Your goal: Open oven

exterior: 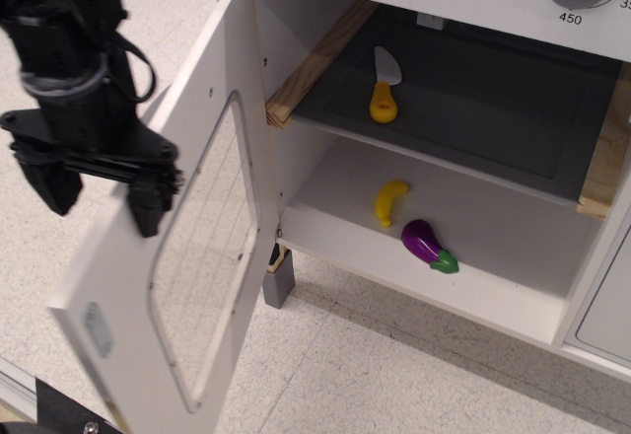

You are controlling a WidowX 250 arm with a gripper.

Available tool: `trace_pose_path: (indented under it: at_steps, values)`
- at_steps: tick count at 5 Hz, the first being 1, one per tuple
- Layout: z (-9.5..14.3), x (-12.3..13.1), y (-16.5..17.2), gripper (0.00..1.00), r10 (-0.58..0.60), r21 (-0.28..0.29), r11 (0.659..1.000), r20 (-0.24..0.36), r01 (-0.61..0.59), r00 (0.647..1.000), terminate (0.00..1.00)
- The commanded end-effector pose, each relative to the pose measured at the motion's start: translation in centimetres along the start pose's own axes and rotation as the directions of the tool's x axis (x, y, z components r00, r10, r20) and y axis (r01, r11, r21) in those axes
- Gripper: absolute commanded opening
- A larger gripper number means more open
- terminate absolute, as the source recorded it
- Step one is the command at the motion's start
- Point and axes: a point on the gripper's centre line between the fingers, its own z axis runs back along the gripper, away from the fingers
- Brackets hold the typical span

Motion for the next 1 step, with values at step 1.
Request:
trace_pose_path:
  at_steps: [1]
  values:
    - [2.24,3.44,2.15,1.00,-0.053,0.002,0.999,0.040,0.053,0.998,1.00]
